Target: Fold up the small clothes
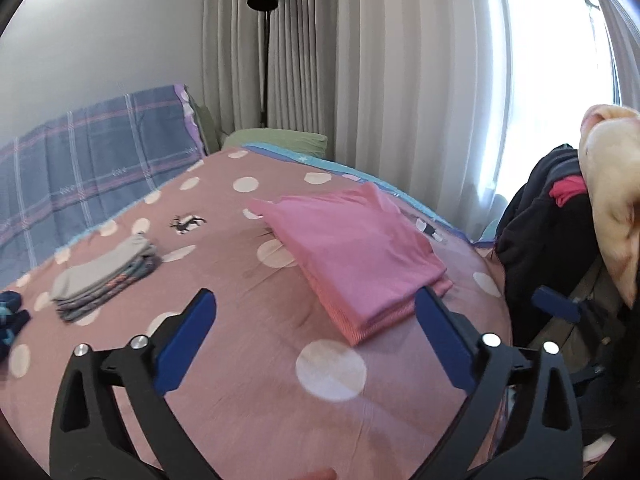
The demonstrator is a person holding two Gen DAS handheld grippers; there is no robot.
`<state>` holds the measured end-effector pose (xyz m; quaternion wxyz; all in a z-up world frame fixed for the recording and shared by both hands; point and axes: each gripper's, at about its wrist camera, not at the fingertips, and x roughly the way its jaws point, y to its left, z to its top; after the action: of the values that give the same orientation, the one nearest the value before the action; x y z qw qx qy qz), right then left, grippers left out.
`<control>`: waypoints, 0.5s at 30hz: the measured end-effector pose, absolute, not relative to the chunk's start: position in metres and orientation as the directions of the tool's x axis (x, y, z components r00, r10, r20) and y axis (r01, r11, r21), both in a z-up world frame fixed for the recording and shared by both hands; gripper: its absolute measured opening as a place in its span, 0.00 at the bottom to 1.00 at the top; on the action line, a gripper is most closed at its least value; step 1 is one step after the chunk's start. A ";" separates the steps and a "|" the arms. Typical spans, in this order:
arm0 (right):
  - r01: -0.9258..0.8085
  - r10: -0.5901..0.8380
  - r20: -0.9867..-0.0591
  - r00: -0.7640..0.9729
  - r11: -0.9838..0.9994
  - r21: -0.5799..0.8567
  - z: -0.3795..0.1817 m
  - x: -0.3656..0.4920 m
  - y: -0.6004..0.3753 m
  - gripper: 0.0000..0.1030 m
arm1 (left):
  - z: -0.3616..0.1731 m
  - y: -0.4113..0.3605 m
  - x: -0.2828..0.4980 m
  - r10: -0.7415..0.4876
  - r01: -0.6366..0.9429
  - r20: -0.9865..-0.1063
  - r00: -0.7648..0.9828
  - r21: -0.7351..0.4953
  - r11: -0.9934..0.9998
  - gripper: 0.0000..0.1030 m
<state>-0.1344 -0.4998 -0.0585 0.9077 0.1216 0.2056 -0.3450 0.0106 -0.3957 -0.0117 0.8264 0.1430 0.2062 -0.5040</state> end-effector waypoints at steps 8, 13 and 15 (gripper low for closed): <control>0.683 -0.578 -0.454 0.678 0.723 0.099 -0.034 -0.154 -0.471 0.98 | -0.005 -0.337 -0.012 -0.737 0.848 -0.458 0.497 0.074 0.525 0.99; 0.703 -0.575 -0.490 0.656 0.701 0.118 -0.034 -0.163 -0.460 0.98 | 0.001 -0.306 -0.030 -0.727 0.833 -0.437 0.530 0.108 0.542 0.99; 0.702 -0.568 -0.499 0.654 0.702 0.122 -0.033 -0.166 -0.455 0.98 | 0.003 -0.297 -0.039 -0.726 0.825 -0.414 0.549 0.126 0.551 0.99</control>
<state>-0.1659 -0.4551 -0.0327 0.8964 0.1538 0.2178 -0.3541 -0.0389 -0.2967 0.0028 0.8662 0.1548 0.1593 -0.4476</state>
